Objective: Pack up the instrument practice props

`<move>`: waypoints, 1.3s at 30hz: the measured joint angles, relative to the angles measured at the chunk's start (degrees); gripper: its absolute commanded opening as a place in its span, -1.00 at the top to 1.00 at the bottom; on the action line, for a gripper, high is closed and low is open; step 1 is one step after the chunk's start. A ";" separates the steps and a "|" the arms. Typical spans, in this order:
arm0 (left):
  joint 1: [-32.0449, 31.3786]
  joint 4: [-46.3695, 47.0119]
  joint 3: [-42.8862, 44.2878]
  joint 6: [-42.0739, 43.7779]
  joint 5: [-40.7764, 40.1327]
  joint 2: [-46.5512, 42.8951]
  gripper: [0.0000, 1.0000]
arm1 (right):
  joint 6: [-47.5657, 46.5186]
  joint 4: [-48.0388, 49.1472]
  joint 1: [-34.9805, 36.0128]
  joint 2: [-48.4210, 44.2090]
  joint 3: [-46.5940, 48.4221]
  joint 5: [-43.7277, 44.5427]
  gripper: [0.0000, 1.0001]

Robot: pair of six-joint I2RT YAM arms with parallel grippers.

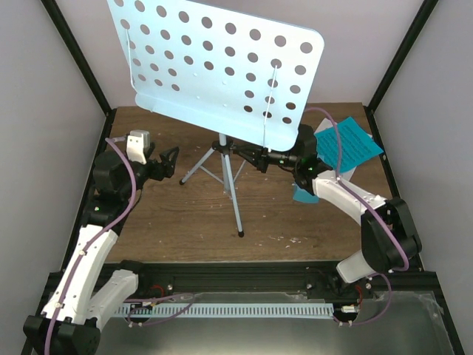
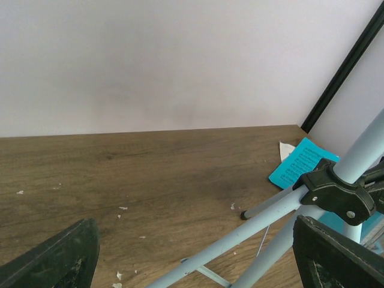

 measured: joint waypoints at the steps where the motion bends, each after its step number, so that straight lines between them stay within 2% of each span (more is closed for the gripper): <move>1: 0.00 0.00 0.00 0.00 -0.02 0.00 -0.79 | -1.73 -0.22 0.00 -0.02 0.04 0.17 0.94; 14: 0.00 0.00 0.00 0.13 -0.02 0.00 -0.79 | -23.85 -1.27 1.07 -0.98 0.11 6.45 0.94; 23: 0.00 0.00 0.00 0.13 0.00 0.00 -0.79 | -32.37 -1.73 1.49 -2.01 -0.02 10.73 0.93; 25: 0.00 0.00 0.00 0.13 0.00 0.00 -0.79 | -32.57 -1.73 1.49 -2.16 -0.07 11.15 0.81; 31: 0.00 0.02 0.00 0.15 -0.02 -0.02 -0.79 | -30.18 -1.29 0.96 -2.38 -1.77 11.82 0.20; 36: 0.00 0.00 0.00 0.15 -0.02 0.00 -0.79 | -27.15 -1.62 0.37 -2.38 -3.91 11.93 0.09; 39: 0.00 -0.02 0.00 0.20 -0.22 -0.02 -0.79 | -25.22 -1.42 0.37 -2.58 -4.83 11.74 -0.05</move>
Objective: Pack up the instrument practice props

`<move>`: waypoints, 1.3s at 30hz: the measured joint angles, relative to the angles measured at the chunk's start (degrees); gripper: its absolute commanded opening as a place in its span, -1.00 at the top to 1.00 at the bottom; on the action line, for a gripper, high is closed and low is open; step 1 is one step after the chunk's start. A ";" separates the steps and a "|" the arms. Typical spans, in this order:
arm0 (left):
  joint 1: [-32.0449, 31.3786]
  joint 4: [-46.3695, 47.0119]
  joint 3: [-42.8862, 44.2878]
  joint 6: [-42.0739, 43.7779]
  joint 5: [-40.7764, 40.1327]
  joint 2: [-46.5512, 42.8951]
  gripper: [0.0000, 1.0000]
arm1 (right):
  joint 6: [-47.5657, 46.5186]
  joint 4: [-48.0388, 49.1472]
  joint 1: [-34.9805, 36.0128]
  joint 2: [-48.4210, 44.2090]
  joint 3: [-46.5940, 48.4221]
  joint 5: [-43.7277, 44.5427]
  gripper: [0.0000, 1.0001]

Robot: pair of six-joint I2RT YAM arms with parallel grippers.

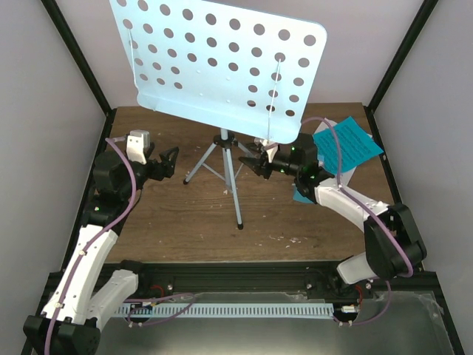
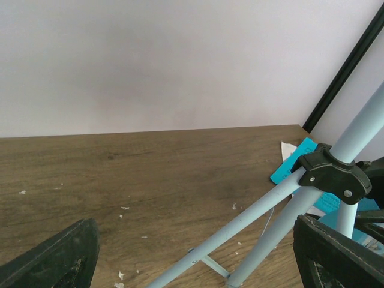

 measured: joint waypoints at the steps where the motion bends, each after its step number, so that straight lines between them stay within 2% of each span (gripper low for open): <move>1: 0.00 -0.02 0.00 0.00 -0.07 0.00 -0.79 | 0.90 0.00 0.00 -0.42 -0.63 -0.02 -0.08; 8: 0.00 -0.20 0.00 0.17 -0.44 0.02 -0.79 | 9.42 -1.81 0.00 -6.80 -2.05 0.13 -0.17; 16: 0.00 -0.37 0.00 0.17 -0.61 0.09 -0.79 | 23.98 -3.02 0.00 -13.00 -6.16 0.31 -0.30; 25: 0.00 -0.42 0.00 0.17 -0.59 0.44 -0.79 | 48.28 -3.82 0.00 -12.44 -5.92 -0.46 -0.49; 32: 0.00 -0.44 0.00 0.17 -0.59 0.52 -0.79 | 66.16 -2.62 0.00 -7.17 0.48 -2.25 -0.53; 35: 0.00 -0.46 0.00 0.17 -0.61 0.74 -0.79 | 72.63 -1.60 0.00 -5.25 1.84 -2.82 -0.68; 39: 0.00 -0.57 0.00 0.17 -0.57 0.83 -0.79 | 78.55 0.02 0.02 -2.99 1.95 -3.37 -0.70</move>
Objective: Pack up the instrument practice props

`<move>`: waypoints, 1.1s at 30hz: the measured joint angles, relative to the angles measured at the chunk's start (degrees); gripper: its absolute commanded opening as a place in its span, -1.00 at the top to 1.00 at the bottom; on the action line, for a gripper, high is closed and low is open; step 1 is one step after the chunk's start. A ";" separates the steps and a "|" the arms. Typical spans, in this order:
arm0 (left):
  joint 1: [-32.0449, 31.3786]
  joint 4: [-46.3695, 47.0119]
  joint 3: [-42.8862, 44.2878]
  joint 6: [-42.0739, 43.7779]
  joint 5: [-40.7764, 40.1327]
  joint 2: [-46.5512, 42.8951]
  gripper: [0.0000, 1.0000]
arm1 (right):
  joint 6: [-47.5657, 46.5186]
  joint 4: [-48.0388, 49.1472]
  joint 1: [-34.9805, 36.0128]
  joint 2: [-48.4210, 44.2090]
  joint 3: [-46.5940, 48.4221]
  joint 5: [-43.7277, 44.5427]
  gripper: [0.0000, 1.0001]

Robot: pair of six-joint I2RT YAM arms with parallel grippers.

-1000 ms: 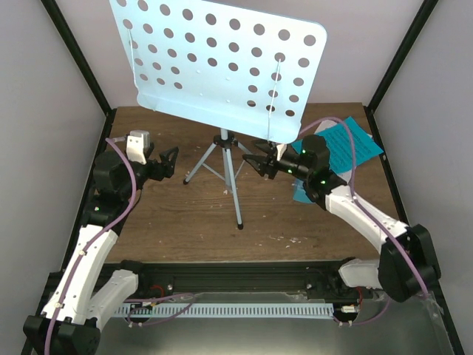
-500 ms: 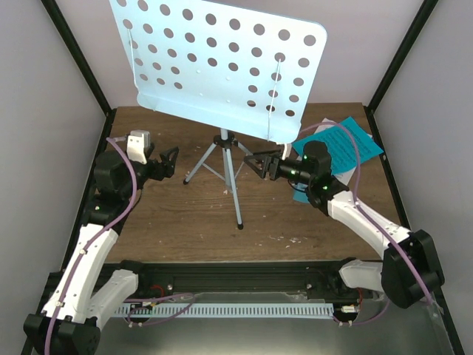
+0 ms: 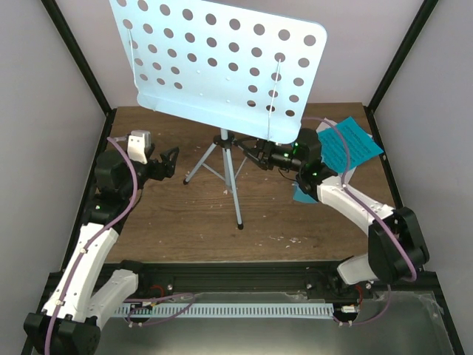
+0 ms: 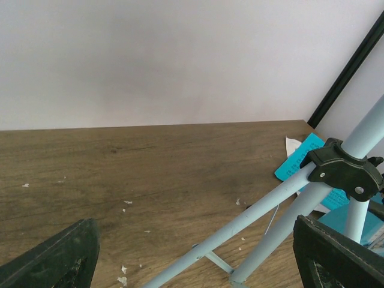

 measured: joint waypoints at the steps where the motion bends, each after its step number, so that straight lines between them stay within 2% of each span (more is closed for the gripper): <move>1: 0.00 0.00 0.00 0.00 0.00 0.00 -0.79 | 0.92 0.50 0.00 0.63 0.00 -0.24 -0.69; 8: 0.00 -0.15 0.00 0.04 0.02 0.24 -0.79 | 6.32 4.76 0.31 4.76 0.11 -2.01 -0.57; 17: 0.00 -0.66 0.00 0.22 0.00 0.55 -0.79 | 9.75 9.62 0.70 4.96 0.37 -1.77 -0.32; 28: 0.00 -0.68 0.00 0.22 0.00 0.55 -0.79 | 11.37 10.36 1.90 5.60 0.72 -0.28 0.27; 33: 0.00 -0.72 0.00 0.24 0.02 0.52 -0.79 | 11.87 10.99 1.90 5.97 0.72 -0.26 0.33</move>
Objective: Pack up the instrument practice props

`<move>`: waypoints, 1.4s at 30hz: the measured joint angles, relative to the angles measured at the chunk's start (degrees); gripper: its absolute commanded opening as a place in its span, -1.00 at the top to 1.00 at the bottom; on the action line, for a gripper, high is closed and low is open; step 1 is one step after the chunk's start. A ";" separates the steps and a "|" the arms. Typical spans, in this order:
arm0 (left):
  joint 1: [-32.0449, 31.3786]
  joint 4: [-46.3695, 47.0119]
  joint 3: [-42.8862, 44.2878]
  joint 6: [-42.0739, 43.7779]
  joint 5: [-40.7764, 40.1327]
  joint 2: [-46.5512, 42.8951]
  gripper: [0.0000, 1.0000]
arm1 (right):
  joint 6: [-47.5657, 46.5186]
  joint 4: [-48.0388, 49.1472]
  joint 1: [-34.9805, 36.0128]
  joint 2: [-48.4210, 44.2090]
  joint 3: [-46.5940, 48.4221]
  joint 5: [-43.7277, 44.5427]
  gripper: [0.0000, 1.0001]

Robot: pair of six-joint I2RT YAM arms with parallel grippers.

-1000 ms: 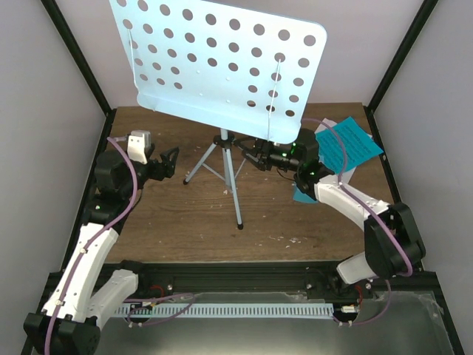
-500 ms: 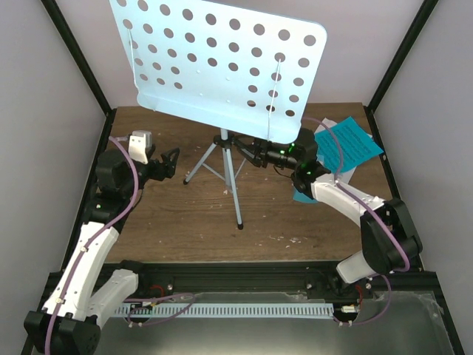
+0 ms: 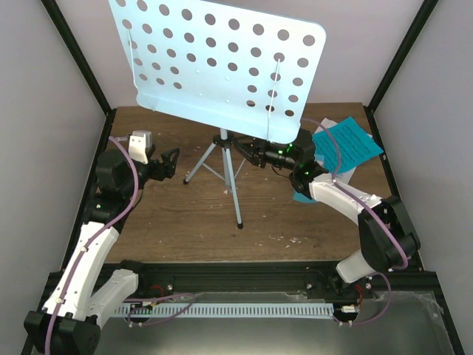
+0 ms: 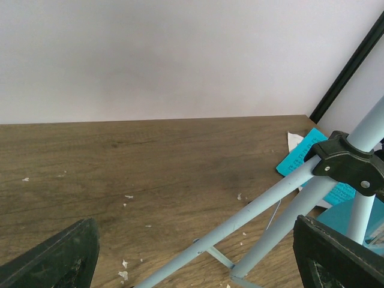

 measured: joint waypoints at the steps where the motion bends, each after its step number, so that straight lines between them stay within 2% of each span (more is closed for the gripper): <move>1: 0.00 0.00 0.00 0.00 0.00 0.00 -0.79 | 0.04 0.11 0.00 0.07 0.00 0.02 0.35; 9: 0.00 -0.17 0.00 0.24 -0.02 0.00 -0.79 | -0.13 3.08 0.24 0.50 -1.01 0.46 0.54; 16: 0.00 -0.37 0.00 0.37 -0.02 0.00 -0.79 | -4.20 10.23 1.42 0.63 -4.44 3.34 0.58; 20: 0.00 -0.37 0.00 0.39 -0.02 0.00 -0.79 | -8.46 12.81 2.05 0.72 -5.60 4.90 0.40; 25: 0.00 -0.39 0.00 0.42 -0.02 0.00 -0.79 | -11.30 14.23 2.14 1.36 -5.68 4.44 -0.18; 27: 0.00 -0.37 0.00 0.42 -0.02 0.00 -0.79 | -11.28 14.45 2.27 1.68 -5.68 3.63 -0.30; 33: 0.00 -0.39 0.00 0.44 -0.02 0.00 -0.79 | -6.45 11.58 2.69 1.77 -5.35 3.04 -0.33; 42: 0.00 -0.42 0.00 0.46 -0.02 0.00 -0.79 | 0.81 5.75 3.26 -1.90 -5.01 6.71 -0.46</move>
